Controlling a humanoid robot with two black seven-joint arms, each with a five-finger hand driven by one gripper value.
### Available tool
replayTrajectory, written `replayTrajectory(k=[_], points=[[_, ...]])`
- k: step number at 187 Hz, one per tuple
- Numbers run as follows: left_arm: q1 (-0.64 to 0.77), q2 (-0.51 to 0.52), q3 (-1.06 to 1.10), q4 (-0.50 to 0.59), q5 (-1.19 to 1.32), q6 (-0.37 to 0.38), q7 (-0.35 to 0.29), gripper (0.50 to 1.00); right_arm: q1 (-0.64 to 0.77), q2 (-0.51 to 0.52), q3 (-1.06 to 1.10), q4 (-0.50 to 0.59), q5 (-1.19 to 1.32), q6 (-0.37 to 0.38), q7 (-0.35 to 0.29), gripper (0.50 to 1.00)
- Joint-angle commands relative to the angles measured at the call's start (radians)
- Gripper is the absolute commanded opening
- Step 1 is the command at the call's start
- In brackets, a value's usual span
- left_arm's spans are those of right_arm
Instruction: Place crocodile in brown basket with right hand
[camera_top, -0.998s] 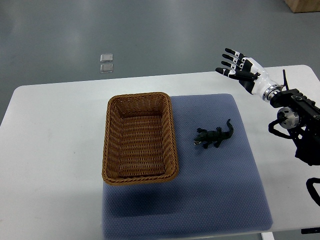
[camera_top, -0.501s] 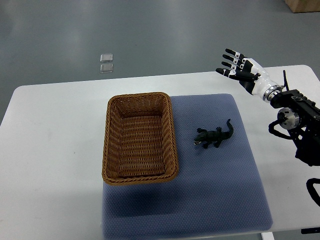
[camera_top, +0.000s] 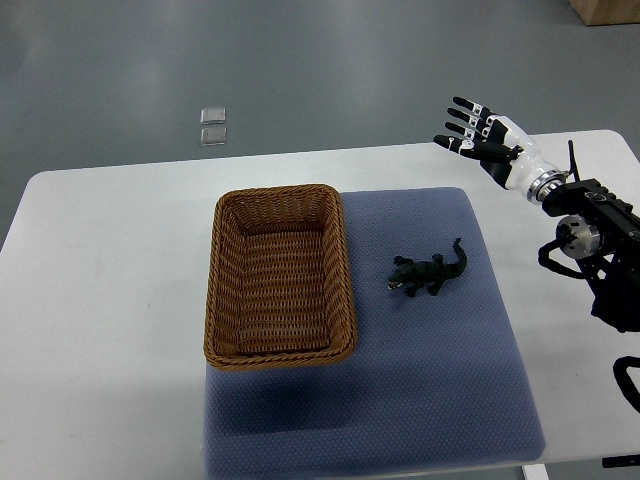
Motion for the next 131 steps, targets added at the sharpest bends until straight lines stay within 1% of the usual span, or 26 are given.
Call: replayTrajectory(k=[1, 112, 131], points=[[0.0, 0.0, 0.0, 0.0, 0.0, 0.0, 0.0, 1.0, 0.0, 0.002, 0.0, 0.004, 0.0, -0.002, 0.0, 0.928], [0.0, 0.0, 0.0, 0.0, 0.0, 0.0, 0.0, 1.0, 0.01, -0.009, -0.003, 0.014, 0.0, 0.009, 0.0, 0.928], [0.0, 0.0, 0.0, 0.0, 0.0, 0.0, 0.0, 1.0, 0.012, -0.013, -0.006, 0.019, 0.0, 0.038, 0.0, 0.928]])
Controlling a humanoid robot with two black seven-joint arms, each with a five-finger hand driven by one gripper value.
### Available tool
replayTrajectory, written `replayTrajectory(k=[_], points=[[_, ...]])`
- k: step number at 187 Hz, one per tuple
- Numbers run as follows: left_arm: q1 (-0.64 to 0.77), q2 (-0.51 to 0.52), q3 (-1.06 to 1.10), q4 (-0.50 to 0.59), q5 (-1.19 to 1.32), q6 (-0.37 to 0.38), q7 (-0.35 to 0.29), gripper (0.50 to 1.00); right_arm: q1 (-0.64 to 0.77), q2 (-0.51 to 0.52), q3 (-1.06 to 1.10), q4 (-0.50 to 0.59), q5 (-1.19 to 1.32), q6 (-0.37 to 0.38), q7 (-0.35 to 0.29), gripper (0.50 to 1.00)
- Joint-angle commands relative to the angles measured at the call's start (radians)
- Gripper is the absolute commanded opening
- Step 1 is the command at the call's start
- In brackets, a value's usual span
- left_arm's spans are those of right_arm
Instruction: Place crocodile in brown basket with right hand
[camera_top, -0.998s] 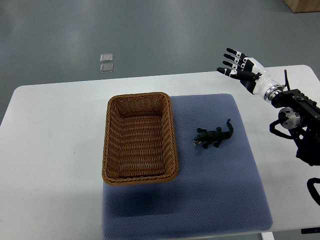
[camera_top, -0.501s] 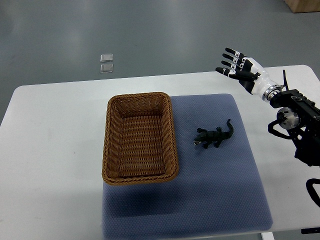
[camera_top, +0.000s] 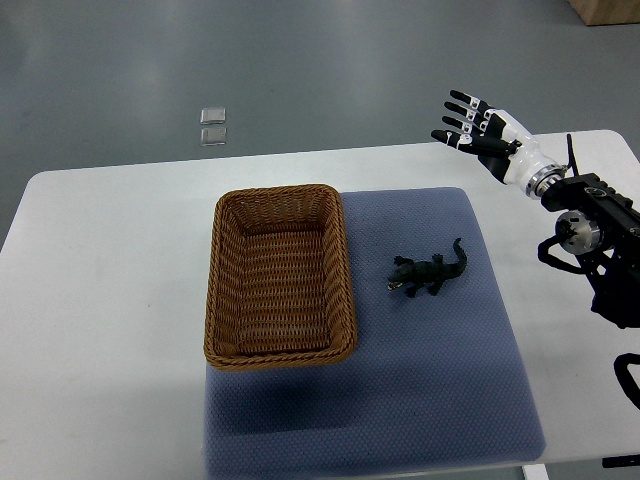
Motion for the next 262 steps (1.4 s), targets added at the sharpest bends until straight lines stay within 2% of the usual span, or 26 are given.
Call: replayTrajectory(k=[1, 23, 58, 84, 118, 155, 173, 198, 225, 262], points=[[0.0, 0.0, 0.0, 0.0, 0.0, 0.0, 0.0, 1.0, 0.002, -0.004, -0.002, 0.004, 0.0, 0.03, 0.0, 0.928], [0.0, 0.0, 0.0, 0.0, 0.0, 0.0, 0.0, 1.0, 0.007, -0.016, -0.013, 0.007, -0.003, 0.071, 0.0, 0.926], [0.0, 0.0, 0.0, 0.0, 0.0, 0.0, 0.0, 1.0, 0.03, -0.081, -0.088, 0.051, -0.072, 0.185, 0.031, 0.926], [0.0, 0.0, 0.0, 0.0, 0.0, 0.0, 0.0, 1.0, 0.076, -0.163, -0.252, 0.105, -0.16, 0.223, 0.117, 0.924], [0.0, 0.0, 0.0, 0.0, 0.0, 0.0, 0.0, 1.0, 0.149, -0.275, -0.487, 0.251, -0.275, 0.205, 0.199, 0.921], [0.0, 0.0, 0.0, 0.0, 0.0, 0.0, 0.0, 1.0, 0.227, -0.374, -0.708, 0.395, -0.448, 0.061, 0.281, 0.921], [0.0, 0.0, 0.0, 0.0, 0.0, 0.0, 0.0, 1.0, 0.258, -0.384, -0.792, 0.433, -0.525, -0.001, 0.31, 0.921], [-0.001, 0.0, 0.0, 0.0, 0.0, 0.0, 0.0, 1.0, 0.297, -0.407, -0.926, 0.464, -0.64, -0.139, 0.364, 0.921], [-0.001, 0.0, 0.0, 0.0, 0.0, 0.0, 0.0, 1.0, 0.323, -0.41, -1.041, 0.476, -0.72, -0.265, 0.365, 0.921], [0.0, 0.0, 0.0, 0.0, 0.0, 0.0, 0.0, 1.0, 0.358, -0.41, -1.167, 0.485, -0.783, -0.36, 0.365, 0.921]])
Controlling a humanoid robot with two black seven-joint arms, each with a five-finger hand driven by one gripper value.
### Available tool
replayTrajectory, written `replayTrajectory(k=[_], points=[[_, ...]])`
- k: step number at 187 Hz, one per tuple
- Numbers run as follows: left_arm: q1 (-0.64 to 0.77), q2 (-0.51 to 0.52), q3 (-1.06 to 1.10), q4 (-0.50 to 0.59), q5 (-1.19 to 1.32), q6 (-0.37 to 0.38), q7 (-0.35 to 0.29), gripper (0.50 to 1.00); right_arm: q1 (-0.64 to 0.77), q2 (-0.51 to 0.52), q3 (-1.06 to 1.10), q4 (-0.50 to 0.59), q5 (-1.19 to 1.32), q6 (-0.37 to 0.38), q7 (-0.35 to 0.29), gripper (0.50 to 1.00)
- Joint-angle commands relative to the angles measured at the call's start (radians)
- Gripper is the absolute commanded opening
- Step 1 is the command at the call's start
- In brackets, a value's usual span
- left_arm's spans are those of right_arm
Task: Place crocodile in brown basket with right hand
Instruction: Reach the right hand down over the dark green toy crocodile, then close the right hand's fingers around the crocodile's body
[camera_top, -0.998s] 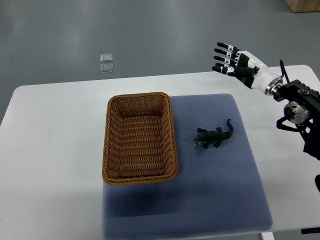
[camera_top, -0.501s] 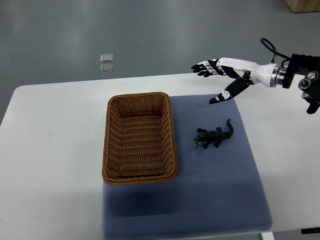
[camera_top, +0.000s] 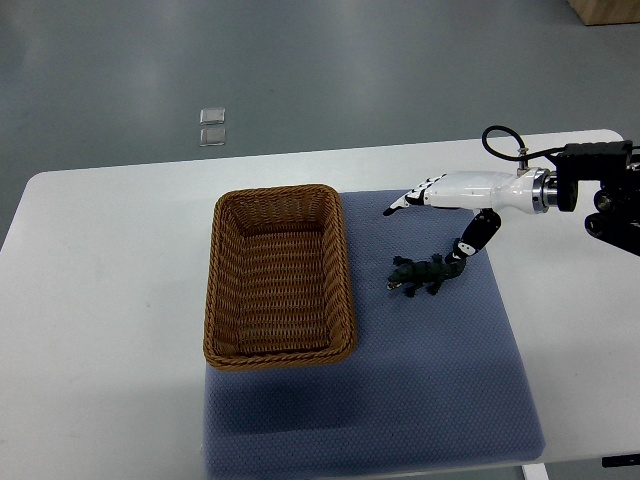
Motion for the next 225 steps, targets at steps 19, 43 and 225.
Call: replayTrajectory(k=[19, 43, 225], points=[[-0.001, 0.0, 0.0, 0.0, 0.0, 0.0, 0.0, 1.0, 0.03, 0.0, -0.108, 0.002, -0.05, -0.085, 0.0, 0.921], [0.001, 0.0, 0.0, 0.0, 0.0, 0.0, 0.0, 1.0, 0.036, -0.002, -0.14, 0.006, -0.079, -0.109, 0.0, 0.921], [0.001, 0.0, 0.0, 0.0, 0.0, 0.0, 0.0, 1.0, 0.042, 0.044, -0.195, 0.03, -0.204, -0.183, 0.0, 0.921]])
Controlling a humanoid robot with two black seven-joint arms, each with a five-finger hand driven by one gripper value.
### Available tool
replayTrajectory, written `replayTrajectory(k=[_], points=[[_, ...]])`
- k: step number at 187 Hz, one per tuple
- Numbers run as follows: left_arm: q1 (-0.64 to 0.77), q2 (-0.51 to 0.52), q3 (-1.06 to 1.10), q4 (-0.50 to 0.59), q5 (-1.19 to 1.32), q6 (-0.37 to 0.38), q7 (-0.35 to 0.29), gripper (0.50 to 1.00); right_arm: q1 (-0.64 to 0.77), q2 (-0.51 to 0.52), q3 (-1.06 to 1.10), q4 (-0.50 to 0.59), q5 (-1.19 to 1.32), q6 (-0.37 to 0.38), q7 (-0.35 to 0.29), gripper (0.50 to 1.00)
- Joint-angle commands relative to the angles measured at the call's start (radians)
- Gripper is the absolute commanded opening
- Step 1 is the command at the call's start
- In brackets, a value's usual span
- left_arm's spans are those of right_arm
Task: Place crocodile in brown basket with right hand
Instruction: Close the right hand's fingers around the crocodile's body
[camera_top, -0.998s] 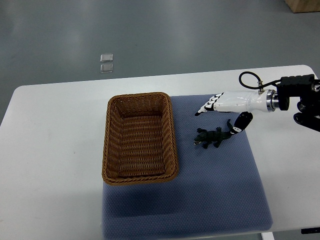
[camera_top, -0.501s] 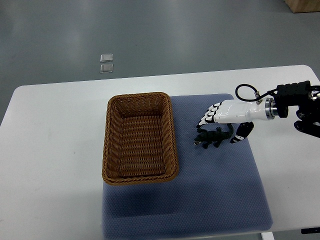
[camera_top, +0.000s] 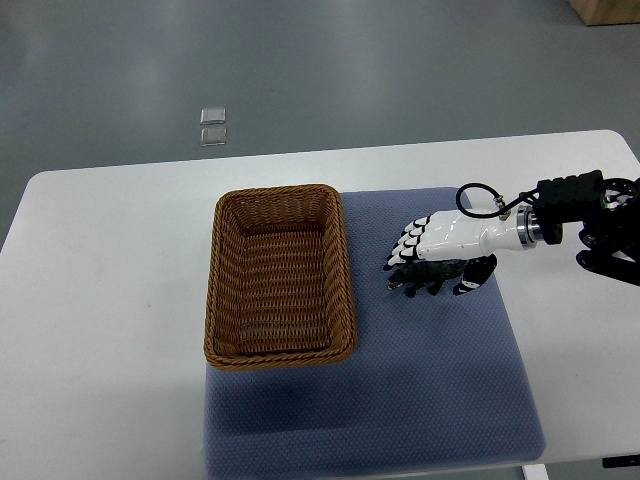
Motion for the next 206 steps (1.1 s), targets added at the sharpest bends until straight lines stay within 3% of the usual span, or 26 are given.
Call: replayTrajectory(k=[1, 93, 206], points=[[0.0, 0.0, 0.0, 0.0, 0.0, 0.0, 0.0, 1.0, 0.0, 0.002, 0.001, -0.001, -0.003, -0.004, 0.0, 0.921], [0.0, 0.0, 0.0, 0.0, 0.0, 0.0, 0.0, 1.0, 0.001, 0.029, 0.0, -0.012, -0.009, -0.004, -0.004, 0.921], [0.0, 0.0, 0.0, 0.0, 0.0, 0.0, 0.0, 1.0, 0.001, 0.066, -0.01, -0.047, -0.074, -0.006, -0.066, 0.921]])
